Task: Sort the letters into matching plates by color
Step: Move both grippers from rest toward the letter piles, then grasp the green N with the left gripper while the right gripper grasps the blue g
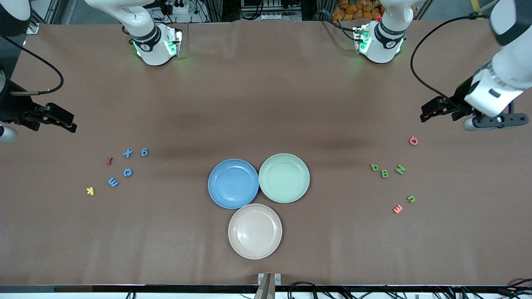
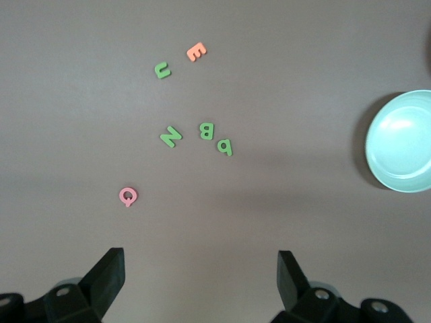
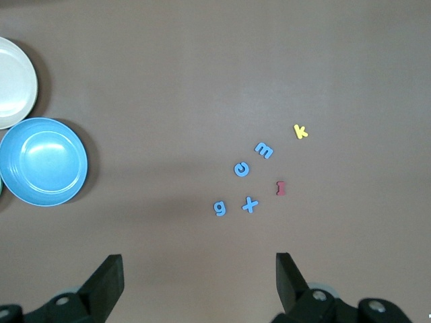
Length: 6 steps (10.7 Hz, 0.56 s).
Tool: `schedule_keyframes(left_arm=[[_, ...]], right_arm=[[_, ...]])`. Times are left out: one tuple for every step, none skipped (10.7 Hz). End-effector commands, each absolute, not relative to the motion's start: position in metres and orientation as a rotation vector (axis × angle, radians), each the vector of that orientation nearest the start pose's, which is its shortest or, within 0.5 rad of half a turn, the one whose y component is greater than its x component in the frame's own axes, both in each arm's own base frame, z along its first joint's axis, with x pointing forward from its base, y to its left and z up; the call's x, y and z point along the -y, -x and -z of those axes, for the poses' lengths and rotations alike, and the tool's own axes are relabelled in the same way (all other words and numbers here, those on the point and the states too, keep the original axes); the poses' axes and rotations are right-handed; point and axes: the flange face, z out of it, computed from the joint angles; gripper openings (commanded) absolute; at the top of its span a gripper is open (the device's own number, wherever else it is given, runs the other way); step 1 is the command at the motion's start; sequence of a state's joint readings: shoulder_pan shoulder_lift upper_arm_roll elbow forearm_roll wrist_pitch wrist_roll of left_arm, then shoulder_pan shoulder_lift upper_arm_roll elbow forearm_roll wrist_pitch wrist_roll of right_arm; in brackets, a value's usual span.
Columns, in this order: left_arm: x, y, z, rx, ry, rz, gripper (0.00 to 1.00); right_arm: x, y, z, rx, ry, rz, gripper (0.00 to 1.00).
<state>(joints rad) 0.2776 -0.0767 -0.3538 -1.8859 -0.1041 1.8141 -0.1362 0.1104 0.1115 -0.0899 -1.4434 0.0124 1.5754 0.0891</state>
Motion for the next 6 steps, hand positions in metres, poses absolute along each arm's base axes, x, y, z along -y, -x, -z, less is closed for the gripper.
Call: schedule_keyframes(left_arm=[[0.042,-0.520,-0.501,0.253,3.196,-0.001,1.00],[0.033,-0.521,-0.483,0.281,3.195,-0.024,1.00],[0.024,-0.519,-0.461,0.316,3.193,-0.004,1.00],[0.021,-0.515,-0.439,0.337,3.195,0.026,1.00],[0.019,-0.512,-0.418,0.359,3.193,0.032,1.00],[0.016,-0.513,-0.399,0.417,3.192,0.022,1.00]], right_arm=[[-0.015,-0.591,-0.589,-0.134,3.150,0.011,1.00],[-0.016,-0.593,-0.575,-0.151,3.147,0.026,1.00],[-0.017,-0.593,-0.559,-0.199,3.142,0.038,1.00],[-0.018,-0.594,-0.541,-0.233,3.136,0.037,1.00],[-0.019,-0.594,-0.523,-0.245,3.131,0.032,1.00],[-0.019,-0.590,-0.501,-0.264,3.126,0.017,1.00]])
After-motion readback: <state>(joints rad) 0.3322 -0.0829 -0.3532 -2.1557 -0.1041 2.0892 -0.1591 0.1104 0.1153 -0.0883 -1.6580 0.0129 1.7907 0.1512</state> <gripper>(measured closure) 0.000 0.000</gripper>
